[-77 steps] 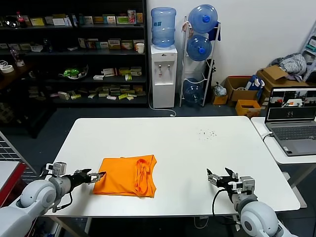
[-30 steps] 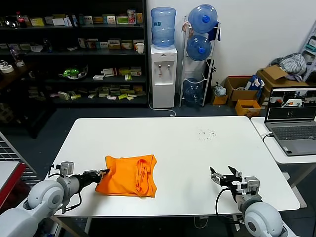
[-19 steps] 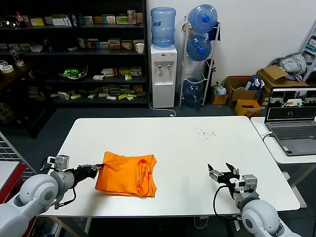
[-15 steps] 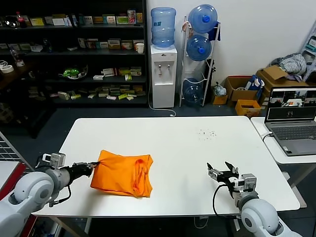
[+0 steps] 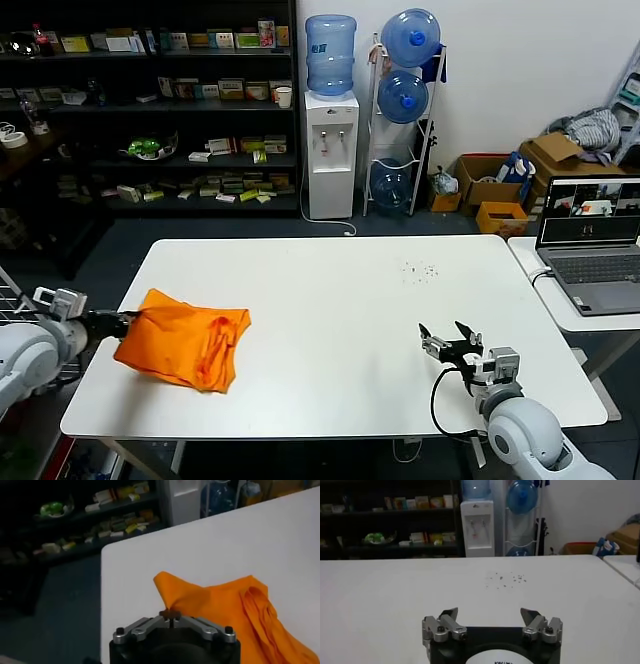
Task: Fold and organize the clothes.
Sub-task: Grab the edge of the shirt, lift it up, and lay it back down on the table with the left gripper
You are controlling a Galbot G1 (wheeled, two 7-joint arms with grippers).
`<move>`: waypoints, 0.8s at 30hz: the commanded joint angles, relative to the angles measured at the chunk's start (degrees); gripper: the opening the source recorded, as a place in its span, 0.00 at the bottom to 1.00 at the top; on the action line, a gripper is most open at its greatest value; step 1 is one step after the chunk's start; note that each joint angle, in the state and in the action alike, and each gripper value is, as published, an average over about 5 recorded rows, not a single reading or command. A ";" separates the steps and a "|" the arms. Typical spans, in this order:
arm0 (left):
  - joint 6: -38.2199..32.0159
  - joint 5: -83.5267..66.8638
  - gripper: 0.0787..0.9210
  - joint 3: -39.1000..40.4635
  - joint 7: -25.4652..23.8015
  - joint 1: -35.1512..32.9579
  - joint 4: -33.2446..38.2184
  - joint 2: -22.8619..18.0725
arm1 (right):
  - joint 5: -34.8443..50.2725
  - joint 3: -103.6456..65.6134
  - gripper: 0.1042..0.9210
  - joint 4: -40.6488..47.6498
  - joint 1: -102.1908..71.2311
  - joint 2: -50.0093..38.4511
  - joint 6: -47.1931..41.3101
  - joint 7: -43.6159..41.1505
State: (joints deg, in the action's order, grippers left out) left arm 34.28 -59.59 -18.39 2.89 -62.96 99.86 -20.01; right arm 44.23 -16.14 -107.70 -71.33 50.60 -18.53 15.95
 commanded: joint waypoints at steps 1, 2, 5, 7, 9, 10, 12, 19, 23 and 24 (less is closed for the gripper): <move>-0.83 5.41 0.01 -0.82 -3.05 0.50 -8.76 7.05 | -0.29 0.18 0.88 0.42 0.45 0.20 0.27 -0.21; -0.87 5.43 0.01 -0.91 -3.07 0.64 -8.98 7.12 | -0.33 0.23 0.88 0.46 0.50 0.24 0.27 -0.20; -0.84 4.70 0.01 -1.20 -2.81 0.82 -8.37 6.98 | -0.43 0.35 0.88 0.47 0.62 0.33 0.22 -0.13; -0.41 1.63 0.01 -1.83 -1.60 0.32 -6.13 6.53 | -0.52 0.36 0.88 0.42 0.60 0.38 0.18 -0.06; 0.42 -4.71 0.01 -2.76 1.39 -0.65 -1.98 5.58 | -0.64 0.31 0.88 0.35 0.50 0.45 0.13 0.03; 0.95 -9.48 0.01 -3.26 4.13 -1.21 0.68 4.69 | -0.73 0.24 0.88 0.30 0.41 0.50 0.09 0.10; 1.62 -20.06 0.01 -3.58 10.75 -1.93 6.28 1.78 | -0.93 -0.01 0.88 0.15 0.14 0.67 -0.02 0.29; 0.85 -38.34 0.01 8.53 28.56 7.03 15.68 -21.43 | -2.36 -2.11 0.88 -0.92 -2.25 1.81 -1.17 1.80; -0.58 -36.20 0.01 20.42 30.10 16.62 9.59 -35.42 | -2.95 -5.02 0.88 -2.07 -5.22 2.71 -2.02 2.92; -0.91 -35.52 0.01 22.55 30.09 18.51 7.60 -38.33 | -3.01 -5.78 0.88 -2.46 -6.01 3.01 -2.23 3.19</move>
State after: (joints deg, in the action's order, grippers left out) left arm 34.64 -80.44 -15.54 18.48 -59.82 106.66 -28.18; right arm 42.14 -17.93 -108.72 -73.03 52.47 -19.72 17.47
